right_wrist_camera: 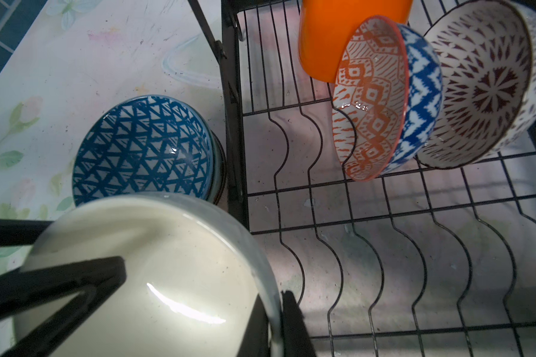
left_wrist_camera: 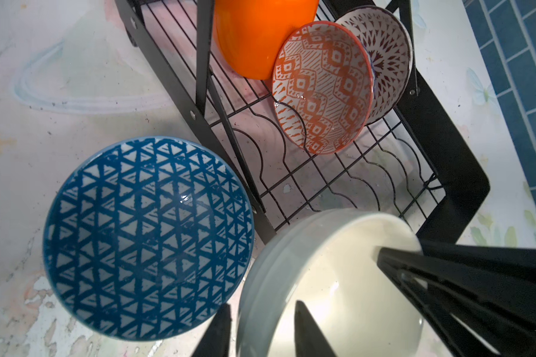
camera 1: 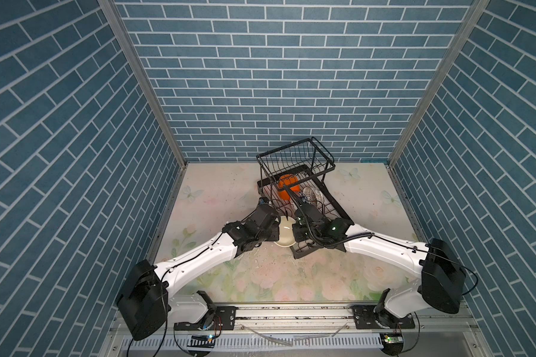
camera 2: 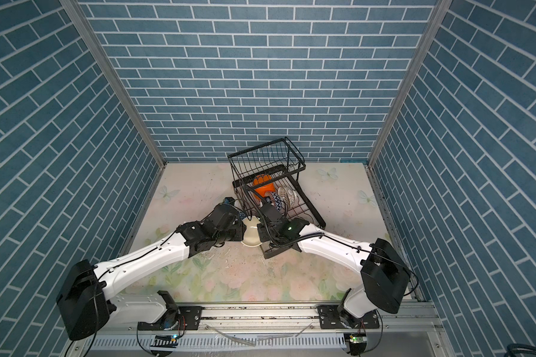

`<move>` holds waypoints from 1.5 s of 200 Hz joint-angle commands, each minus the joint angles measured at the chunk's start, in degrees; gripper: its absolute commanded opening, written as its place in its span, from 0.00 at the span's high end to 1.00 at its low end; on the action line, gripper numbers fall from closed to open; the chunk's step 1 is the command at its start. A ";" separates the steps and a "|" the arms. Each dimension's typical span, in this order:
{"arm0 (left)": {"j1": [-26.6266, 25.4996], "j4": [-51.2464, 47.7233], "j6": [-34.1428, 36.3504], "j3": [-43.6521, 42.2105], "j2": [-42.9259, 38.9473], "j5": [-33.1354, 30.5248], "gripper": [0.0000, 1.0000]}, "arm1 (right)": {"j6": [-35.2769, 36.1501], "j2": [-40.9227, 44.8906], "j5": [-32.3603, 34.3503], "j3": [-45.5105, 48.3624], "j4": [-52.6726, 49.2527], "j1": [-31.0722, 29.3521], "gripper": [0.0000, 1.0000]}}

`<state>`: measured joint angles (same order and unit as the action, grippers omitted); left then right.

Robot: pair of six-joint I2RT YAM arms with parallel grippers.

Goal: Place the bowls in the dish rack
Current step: 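Open the left gripper and draw back while the right gripper carries the bowl rackward, then lower the plain white bowl into the rack slots with the right gripper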

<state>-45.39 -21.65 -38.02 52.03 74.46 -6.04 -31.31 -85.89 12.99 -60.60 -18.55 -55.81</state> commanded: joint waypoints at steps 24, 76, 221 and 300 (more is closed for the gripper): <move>-0.18 1.28 0.29 -0.98 -2.55 0.31 0.42 | -1.58 1.90 3.77 -2.58 2.42 0.14 1.00; -0.14 1.88 0.78 -3.31 -6.64 -1.42 0.00 | 1.78 2.94 7.85 -3.44 -0.04 0.26 1.00; 1.14 -1.63 -0.74 -11.46 -19.84 -7.99 0.00 | 22.62 -4.95 32.51 -6.99 8.53 -0.61 1.00; 1.88 -2.65 -1.09 -14.28 -23.89 -9.78 0.00 | 37.79 -12.40 37.37 -7.54 23.24 -2.25 1.00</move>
<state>-44.03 -22.87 -38.85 38.70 51.57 -14.28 -0.69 -96.42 46.35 -64.07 -4.54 -57.28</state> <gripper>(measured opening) 0.996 0.095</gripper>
